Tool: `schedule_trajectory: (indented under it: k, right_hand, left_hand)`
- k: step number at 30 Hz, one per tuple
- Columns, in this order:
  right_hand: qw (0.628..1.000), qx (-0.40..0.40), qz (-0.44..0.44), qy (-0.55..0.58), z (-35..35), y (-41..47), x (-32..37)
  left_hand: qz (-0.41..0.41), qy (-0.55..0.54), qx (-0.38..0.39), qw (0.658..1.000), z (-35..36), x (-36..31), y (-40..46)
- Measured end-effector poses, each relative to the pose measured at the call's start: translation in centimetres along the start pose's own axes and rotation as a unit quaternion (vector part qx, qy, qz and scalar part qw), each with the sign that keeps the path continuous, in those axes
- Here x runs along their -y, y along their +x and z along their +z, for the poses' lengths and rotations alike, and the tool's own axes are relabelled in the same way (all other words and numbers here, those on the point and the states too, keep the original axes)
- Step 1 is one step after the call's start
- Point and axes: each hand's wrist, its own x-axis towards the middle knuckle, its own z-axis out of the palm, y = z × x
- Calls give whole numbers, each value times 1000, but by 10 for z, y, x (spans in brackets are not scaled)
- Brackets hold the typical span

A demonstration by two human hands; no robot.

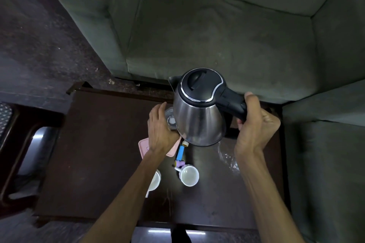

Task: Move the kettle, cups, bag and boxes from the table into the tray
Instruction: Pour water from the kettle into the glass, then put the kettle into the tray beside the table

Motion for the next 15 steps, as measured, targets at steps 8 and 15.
schedule_trajectory:
  k: [8, 15]
  right_hand:
    - [997, 76, -6, -10, 63, -44, -1]
    - [990, 139, -12, -10, 152, -127, -17]
  left_hand:
    - [-69, -278, -187, 940, -102, -2, -15]
    - [-100, -303, -265, 910, -200, 37, -16]
